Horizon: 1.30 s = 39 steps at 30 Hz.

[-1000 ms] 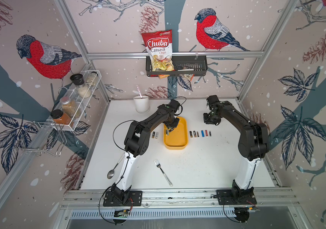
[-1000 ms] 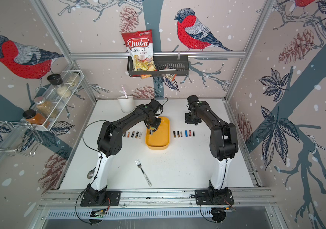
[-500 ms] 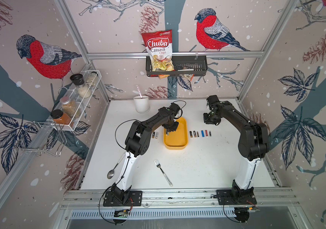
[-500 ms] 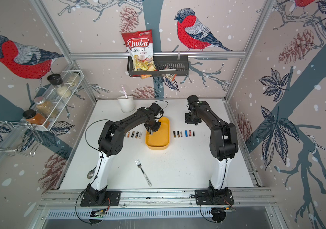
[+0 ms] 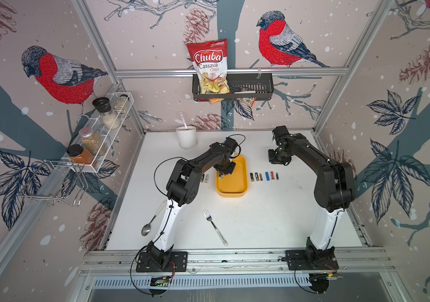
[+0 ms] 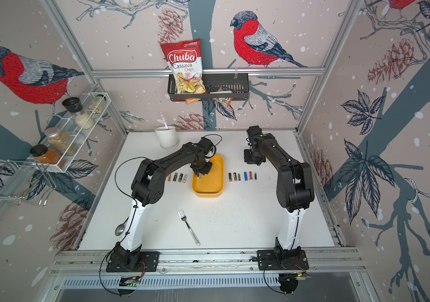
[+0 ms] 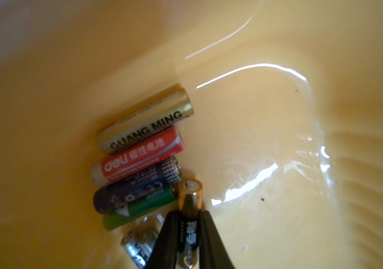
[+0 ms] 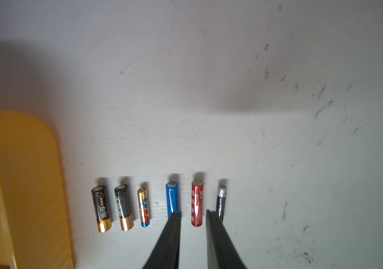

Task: Take the batteries out of the storage box
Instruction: Pick up the battery from the storage box.

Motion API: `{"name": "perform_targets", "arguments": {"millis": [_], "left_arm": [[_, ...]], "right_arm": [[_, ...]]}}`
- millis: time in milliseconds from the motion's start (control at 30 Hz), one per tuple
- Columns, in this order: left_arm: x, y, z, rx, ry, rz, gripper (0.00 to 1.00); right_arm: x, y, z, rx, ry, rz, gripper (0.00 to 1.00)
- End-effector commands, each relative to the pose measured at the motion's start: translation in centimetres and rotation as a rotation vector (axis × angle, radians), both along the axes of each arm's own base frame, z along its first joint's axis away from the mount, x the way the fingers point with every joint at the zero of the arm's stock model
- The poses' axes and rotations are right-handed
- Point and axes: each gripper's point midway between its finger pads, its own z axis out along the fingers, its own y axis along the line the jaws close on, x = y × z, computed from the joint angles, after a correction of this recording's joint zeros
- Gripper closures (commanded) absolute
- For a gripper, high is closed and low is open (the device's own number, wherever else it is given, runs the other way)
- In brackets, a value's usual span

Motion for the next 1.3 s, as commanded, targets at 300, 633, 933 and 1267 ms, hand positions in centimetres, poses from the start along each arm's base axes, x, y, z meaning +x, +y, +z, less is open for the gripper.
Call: {"name": "perform_targets", "arguments": {"millis": [300,633,933,1267], "left_arm": [[-0.5,-1.8,1.7,-0.121,0.012,0.041,0.85],[-0.7,-2.0,3.7,-0.15,-0.006,0.044,0.85],[-0.7,-1.9,5.9,-0.176,-0.033,0.056,0.85],[-0.2,-0.1,6.9,-0.198,-0.038,0.113,0.85]], "right_arm": [[0.5,1.1,1.1,0.04,-0.019,0.026,0.74],[0.7,2.2,1.2,0.048,-0.022,0.044,0.74],[0.9,2.3,1.4,0.05,-0.026,0.052,0.74],[0.8,2.2,2.0,0.05,-0.036,0.047,0.74]]}}
